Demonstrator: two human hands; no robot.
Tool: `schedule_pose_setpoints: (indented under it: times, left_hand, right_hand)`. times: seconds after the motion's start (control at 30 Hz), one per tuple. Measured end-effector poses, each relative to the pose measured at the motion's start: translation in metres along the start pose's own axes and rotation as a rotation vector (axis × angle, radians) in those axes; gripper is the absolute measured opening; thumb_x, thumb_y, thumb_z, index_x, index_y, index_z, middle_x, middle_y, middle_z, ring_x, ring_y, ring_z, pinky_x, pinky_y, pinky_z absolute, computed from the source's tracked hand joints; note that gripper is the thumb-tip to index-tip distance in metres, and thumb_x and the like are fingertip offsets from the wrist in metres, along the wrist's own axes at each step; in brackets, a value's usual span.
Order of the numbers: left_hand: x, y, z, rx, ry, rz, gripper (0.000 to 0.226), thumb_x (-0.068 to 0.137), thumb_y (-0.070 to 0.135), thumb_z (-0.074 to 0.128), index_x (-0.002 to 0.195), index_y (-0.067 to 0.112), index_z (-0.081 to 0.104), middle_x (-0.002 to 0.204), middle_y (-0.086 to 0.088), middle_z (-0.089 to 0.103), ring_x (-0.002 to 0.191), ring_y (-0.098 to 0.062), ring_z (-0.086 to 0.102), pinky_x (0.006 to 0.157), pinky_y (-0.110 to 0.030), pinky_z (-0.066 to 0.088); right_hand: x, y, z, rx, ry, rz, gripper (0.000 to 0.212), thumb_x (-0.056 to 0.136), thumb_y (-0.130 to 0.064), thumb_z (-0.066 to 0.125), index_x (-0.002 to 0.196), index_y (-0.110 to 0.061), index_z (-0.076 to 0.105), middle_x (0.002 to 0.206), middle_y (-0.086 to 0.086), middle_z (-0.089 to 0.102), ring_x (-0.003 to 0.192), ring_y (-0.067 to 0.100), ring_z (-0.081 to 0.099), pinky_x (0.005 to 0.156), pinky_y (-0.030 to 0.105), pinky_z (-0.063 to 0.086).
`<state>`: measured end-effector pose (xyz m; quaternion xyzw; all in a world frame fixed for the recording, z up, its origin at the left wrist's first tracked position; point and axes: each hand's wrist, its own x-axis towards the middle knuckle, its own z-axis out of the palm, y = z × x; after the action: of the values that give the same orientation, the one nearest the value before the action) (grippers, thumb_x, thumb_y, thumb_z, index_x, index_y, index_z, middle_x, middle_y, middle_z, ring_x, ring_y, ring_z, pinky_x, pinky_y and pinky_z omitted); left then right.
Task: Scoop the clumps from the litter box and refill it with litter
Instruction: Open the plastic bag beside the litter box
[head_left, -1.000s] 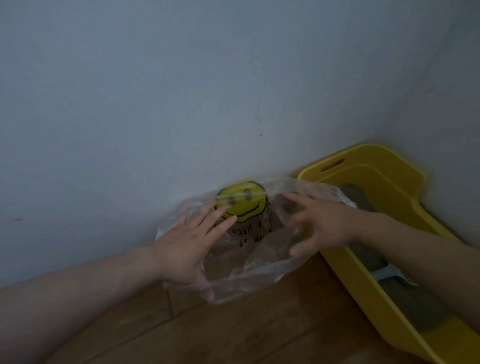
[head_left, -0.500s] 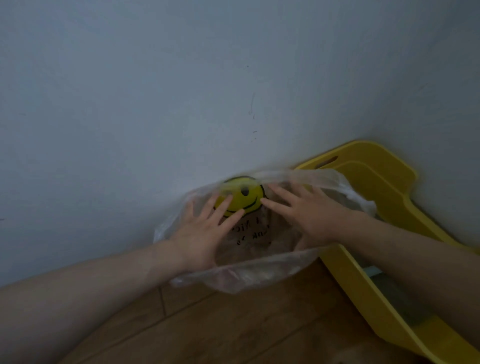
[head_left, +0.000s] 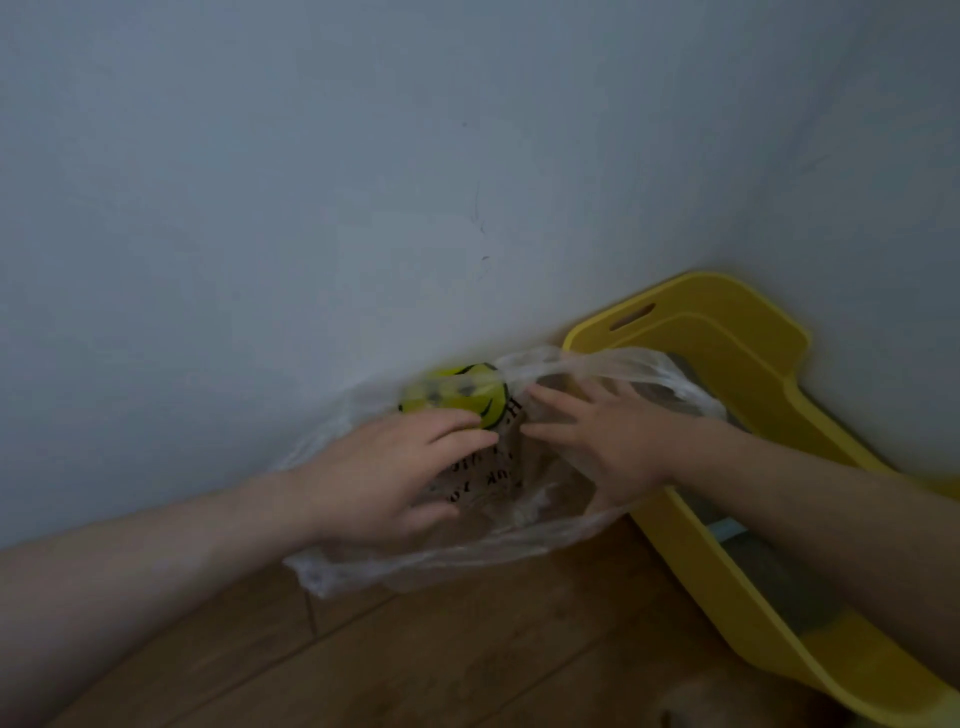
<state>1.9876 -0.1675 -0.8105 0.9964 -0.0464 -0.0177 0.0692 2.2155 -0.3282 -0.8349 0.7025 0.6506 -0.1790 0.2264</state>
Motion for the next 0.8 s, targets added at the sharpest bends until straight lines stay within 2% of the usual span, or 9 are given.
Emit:
schedule_pose_setpoints:
  times: [0.07, 0.1, 0.23, 0.3, 0.37, 0.47, 0.53, 0.63, 0.8]
  left_hand:
    - [0.017, 0.002, -0.012, 0.038, 0.176, 0.124, 0.059, 0.080, 0.032, 0.074, 0.133, 0.022, 0.050, 0.138, -0.009, 0.053, 0.124, -0.026, 0.051, 0.100, -0.038, 0.047]
    - [0.027, 0.003, -0.020, 0.074, 0.192, 0.133, 0.057, 0.078, 0.028, 0.075, 0.130, 0.023, 0.052, 0.139, -0.011, 0.052, 0.125, -0.030, 0.051, 0.102, -0.040, 0.044]
    - [0.058, 0.000, -0.044, 0.196, -0.025, -0.046, 0.066, 0.083, 0.024, 0.065, 0.141, 0.041, 0.040, 0.159, -0.013, 0.024, 0.141, -0.035, 0.032, 0.114, -0.045, 0.029]
    - [0.062, -0.004, -0.043, 0.185, -0.197, -0.151, 0.071, 0.089, 0.016, 0.053, 0.145, 0.050, 0.027, 0.162, -0.006, 0.017, 0.141, -0.031, 0.032, 0.112, -0.041, 0.033]
    - [0.064, -0.005, -0.037, 0.100, -0.263, -0.153, 0.077, 0.087, 0.007, 0.047, 0.145, 0.053, 0.025, 0.154, -0.002, 0.032, 0.132, -0.029, 0.045, 0.103, -0.040, 0.042]
    - [0.065, -0.011, -0.033, -0.095, -0.285, -0.157, 0.080, 0.082, -0.001, 0.053, 0.148, 0.040, 0.033, 0.139, 0.002, 0.045, 0.124, -0.023, 0.050, 0.100, -0.037, 0.042]
    - [0.064, -0.015, -0.036, -0.130, -0.295, -0.182, 0.085, 0.081, -0.002, 0.059, 0.152, 0.032, 0.028, 0.143, 0.004, 0.042, 0.130, -0.018, 0.045, 0.106, -0.032, 0.038]
    - [0.062, -0.021, -0.042, -0.138, -0.323, -0.213, 0.093, 0.079, 0.007, 0.070, 0.154, 0.028, 0.020, 0.152, 0.005, 0.033, 0.138, -0.013, 0.035, 0.114, -0.029, 0.030]
    - [0.060, -0.031, -0.048, -0.122, -0.326, -0.268, 0.102, 0.073, 0.021, 0.081, 0.154, 0.029, 0.019, 0.154, 0.006, 0.031, 0.133, -0.012, 0.038, 0.105, -0.021, 0.031]
  right_hand:
    - [-0.002, 0.000, -0.002, 0.025, 0.031, -0.016, 0.122, 0.063, -0.085, 0.061, 0.152, -0.048, -0.012, 0.161, -0.010, -0.029, 0.150, 0.040, -0.012, 0.116, 0.067, 0.004]
    - [-0.004, 0.000, -0.003, 0.039, 0.043, -0.026, 0.125, 0.061, -0.087, 0.061, 0.151, -0.049, -0.015, 0.162, -0.010, -0.029, 0.150, 0.040, -0.013, 0.116, 0.067, 0.004]
    - [-0.011, 0.002, -0.007, 0.101, 0.050, -0.044, 0.127, 0.057, -0.087, 0.064, 0.149, -0.053, -0.016, 0.161, -0.014, -0.030, 0.151, 0.035, -0.011, 0.118, 0.064, 0.011]
    - [-0.016, 0.004, -0.007, 0.138, 0.071, -0.059, 0.128, 0.057, -0.086, 0.066, 0.150, -0.052, -0.015, 0.159, -0.018, -0.032, 0.152, 0.032, -0.007, 0.118, 0.061, 0.018]
    - [-0.022, 0.004, -0.008, 0.187, 0.092, -0.096, 0.127, 0.061, -0.081, 0.070, 0.153, -0.047, -0.011, 0.160, -0.016, -0.031, 0.153, 0.026, -0.006, 0.120, 0.053, 0.020]
    - [-0.034, 0.000, -0.013, 0.299, 0.186, -0.175, 0.126, 0.066, -0.074, 0.073, 0.156, -0.040, -0.007, 0.162, -0.014, -0.025, 0.151, 0.011, -0.011, 0.121, 0.037, 0.012]
    - [-0.045, -0.005, -0.019, 0.350, 0.264, -0.192, 0.125, 0.066, -0.073, 0.074, 0.156, -0.040, -0.006, 0.162, -0.019, -0.023, 0.149, 0.003, -0.011, 0.118, 0.030, 0.010]
    - [-0.064, -0.012, -0.027, 0.425, 0.335, -0.175, 0.123, 0.066, -0.071, 0.074, 0.156, -0.041, -0.005, 0.161, -0.025, -0.020, 0.148, 0.000, -0.007, 0.116, 0.029, 0.011]
    - [-0.101, -0.007, -0.029, 0.544, 0.480, -0.048, 0.115, 0.069, -0.068, 0.074, 0.157, -0.035, 0.008, 0.161, -0.022, 0.011, 0.142, -0.010, 0.003, 0.114, 0.012, 0.005]
